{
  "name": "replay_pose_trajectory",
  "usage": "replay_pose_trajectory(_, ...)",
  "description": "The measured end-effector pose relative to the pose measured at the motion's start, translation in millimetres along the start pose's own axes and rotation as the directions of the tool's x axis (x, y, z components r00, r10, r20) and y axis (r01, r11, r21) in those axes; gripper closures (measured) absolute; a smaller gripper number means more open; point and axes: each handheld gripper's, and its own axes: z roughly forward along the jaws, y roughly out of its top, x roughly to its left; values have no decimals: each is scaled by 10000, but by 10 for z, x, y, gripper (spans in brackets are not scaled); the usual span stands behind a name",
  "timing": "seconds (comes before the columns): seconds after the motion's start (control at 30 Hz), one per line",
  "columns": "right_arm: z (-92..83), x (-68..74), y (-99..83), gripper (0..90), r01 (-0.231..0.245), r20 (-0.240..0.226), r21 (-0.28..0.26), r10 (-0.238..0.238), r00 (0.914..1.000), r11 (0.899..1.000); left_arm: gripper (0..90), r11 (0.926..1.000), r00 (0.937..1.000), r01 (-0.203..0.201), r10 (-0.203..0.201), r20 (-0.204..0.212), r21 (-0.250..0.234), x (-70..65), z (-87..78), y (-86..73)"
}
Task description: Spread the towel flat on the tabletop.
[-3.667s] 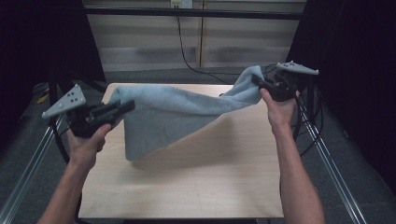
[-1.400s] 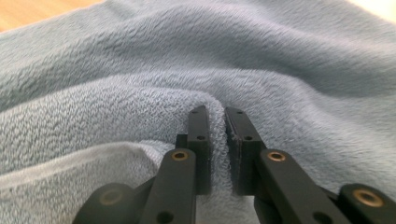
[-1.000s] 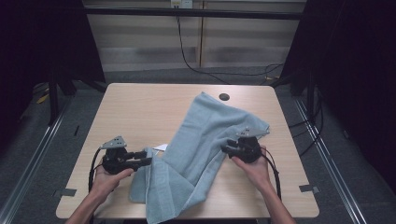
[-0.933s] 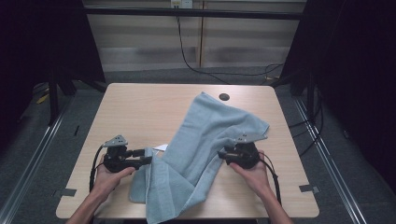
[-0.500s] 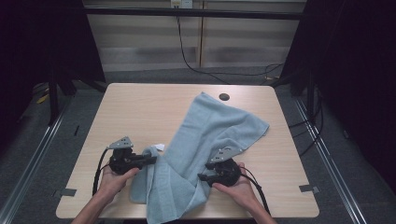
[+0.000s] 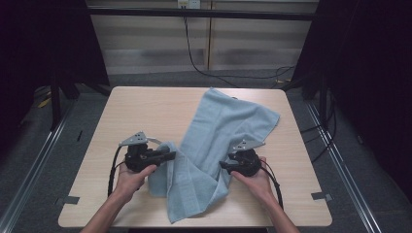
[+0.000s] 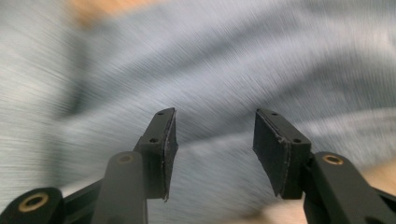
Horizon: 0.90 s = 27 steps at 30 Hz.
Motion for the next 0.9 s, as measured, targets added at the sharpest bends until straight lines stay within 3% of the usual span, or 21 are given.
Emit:
replay_pose_trajectory(0.1,-125,206,47,530,133,-839,-449,-170,9963,9989,802,9978,9988,207,-178,-465,627,137,94,-148)
replay_pose_trajectory(0.17,-144,385,59,542,399,-1552,-499,-472,9868,9980,783,9970,9981,217,-174,-591,744,159,104,-174)
replay_pose_trajectory(0.23,-135,571,62,569,796,-1991,-445,-869,9761,9958,757,9949,9965,305,-228,-806,961,211,119,-223)
replay_pose_trajectory(0.27,-135,571,62,569,796,-1991,-445,-869,9761,9958,754,9939,9956,439,-351,-868,1014,237,133,-248)
replay_pose_trajectory(0.3,-98,718,64,589,1057,-2580,-412,-1128,9595,9935,754,9922,9952,494,-393,-893,1143,262,150,-271)
replay_pose_trajectory(0.37,-28,833,57,581,1348,-2942,-262,-1365,9459,9905,736,9872,9943,442,-285,-1031,1533,293,211,-334)
replay_pose_trajectory(0.4,-28,833,57,581,1348,-2942,-262,-1365,9459,9905,729,9872,9943,442,-285,-1031,1533,293,211,-334)
replay_pose_trajectory(0.47,102,918,27,526,1743,-3132,19,-1650,9352,9847,721,9859,9938,387,-210,-1090,1631,299,235,-353)
replay_pose_trajectory(0.53,151,921,16,509,1738,-3231,63,-1625,9323,9848,720,9853,9939,406,-228,-1079,1659,309,228,-357)
replay_pose_trajectory(0.67,183,930,-3,495,1962,-3176,114,-1825,9305,9805,716,9849,9938,448,-269,-1079,1673,316,230,-372)
replay_pose_trajectory(0.73,243,954,-53,495,2325,-2997,303,-2131,9299,9721,706,9850,9934,477,-294,-1110,1659,319,229,-372)
replay_pose_trajectory(0.77,268,992,-87,555,2751,-2698,203,-2596,9273,9612,692,9858,9935,505,-331,-1093,1601,319,227,-370)
replay_pose_trajectory(0.8,268,992,-87,555,2751,-2698,203,-2596,9273,9612,692,9863,9937,498,-331,-1071,1574,321,216,-365)
replay_pose_trajectory(0.83,268,992,-71,660,3004,-2343,304,-2854,9293,9533,664,9879,9940,498,-347,-1035,1468,317,205,-358)
replay_pose_trajectory(0.9,271,979,-69,697,2921,-2300,276,-2783,9325,9560,644,9907,9951,442,-323,-931,1290,311,160,-334)
